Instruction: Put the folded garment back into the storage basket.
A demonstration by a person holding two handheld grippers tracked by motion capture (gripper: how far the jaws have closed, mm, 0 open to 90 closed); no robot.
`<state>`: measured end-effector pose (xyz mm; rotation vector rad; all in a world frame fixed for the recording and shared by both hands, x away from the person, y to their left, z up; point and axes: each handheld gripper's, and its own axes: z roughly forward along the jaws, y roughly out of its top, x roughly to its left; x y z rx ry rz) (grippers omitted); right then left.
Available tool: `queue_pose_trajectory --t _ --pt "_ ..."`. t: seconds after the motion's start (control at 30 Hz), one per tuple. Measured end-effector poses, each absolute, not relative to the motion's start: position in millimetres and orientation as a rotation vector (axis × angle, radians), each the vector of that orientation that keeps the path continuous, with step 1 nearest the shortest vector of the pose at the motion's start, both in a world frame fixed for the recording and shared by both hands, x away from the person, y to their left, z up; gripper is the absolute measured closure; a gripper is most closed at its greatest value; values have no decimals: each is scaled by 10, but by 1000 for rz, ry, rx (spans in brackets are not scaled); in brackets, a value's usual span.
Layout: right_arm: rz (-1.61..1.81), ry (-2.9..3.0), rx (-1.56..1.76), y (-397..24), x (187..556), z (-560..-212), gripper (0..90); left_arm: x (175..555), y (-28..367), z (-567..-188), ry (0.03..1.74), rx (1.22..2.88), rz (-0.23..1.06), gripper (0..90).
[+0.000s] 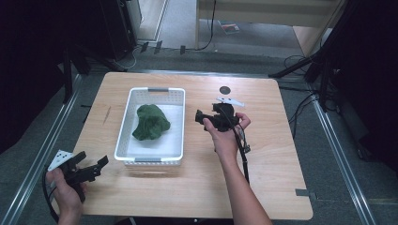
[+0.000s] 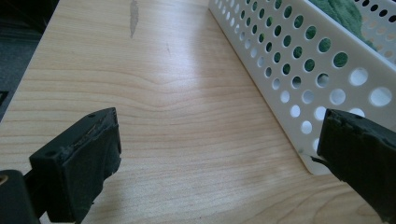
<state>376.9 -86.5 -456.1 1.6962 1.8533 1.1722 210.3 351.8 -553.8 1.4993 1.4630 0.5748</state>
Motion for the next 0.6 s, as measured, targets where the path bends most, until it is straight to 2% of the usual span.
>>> queue_pose_trajectory --t 0.6 --pt "1135 1804 1712 -1416 3630 -4793 30 2102 3519 -5538 1464 1498 575 6"
